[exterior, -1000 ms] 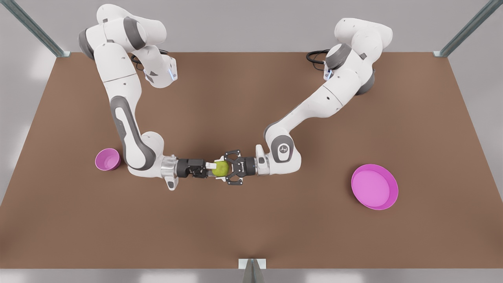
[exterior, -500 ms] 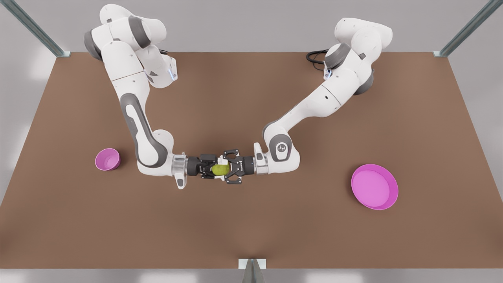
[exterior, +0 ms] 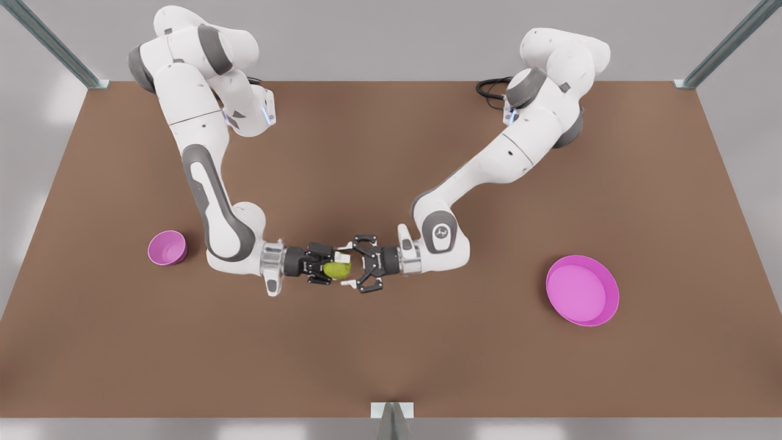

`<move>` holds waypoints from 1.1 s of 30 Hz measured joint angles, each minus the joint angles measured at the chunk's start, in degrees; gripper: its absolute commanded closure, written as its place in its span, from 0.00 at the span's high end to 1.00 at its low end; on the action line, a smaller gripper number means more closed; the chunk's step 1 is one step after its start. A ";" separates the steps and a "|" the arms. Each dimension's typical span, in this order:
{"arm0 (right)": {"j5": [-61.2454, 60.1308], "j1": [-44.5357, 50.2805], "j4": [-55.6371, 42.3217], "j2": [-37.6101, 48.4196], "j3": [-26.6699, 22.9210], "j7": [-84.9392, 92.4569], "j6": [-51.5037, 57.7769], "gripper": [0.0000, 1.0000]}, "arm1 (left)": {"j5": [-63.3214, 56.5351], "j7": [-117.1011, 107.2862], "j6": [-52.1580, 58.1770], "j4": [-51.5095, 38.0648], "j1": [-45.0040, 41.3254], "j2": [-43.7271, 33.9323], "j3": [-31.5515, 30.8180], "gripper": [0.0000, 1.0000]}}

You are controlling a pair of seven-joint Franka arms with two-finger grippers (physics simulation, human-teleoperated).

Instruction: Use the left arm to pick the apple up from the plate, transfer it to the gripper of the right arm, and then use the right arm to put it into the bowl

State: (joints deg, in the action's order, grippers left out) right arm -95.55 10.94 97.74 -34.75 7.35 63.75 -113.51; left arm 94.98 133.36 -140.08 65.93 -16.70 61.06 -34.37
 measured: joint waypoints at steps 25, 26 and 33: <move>75.51 -26.25 -0.79 7.79 -2.03 -1.97 0.90 0.63 | -103.96 -63.62 56.21 4.63 36.83 -37.08 -1.83 1.00; 78.07 -27.12 -0.70 8.48 -1.99 -2.25 1.21 0.63 | -104.09 -67.81 57.35 4.74 31.75 -40.00 6.81 1.00; 87.42 -28.25 1.81 11.67 -1.44 -3.85 2.72 0.64 | -97.06 -89.97 54.91 15.96 15.38 -51.87 33.72 1.00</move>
State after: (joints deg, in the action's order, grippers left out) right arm -8.13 -17.31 99.55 -23.08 5.91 59.90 -110.79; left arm -2.08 43.39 -85.18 81.88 -1.32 9.19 -0.65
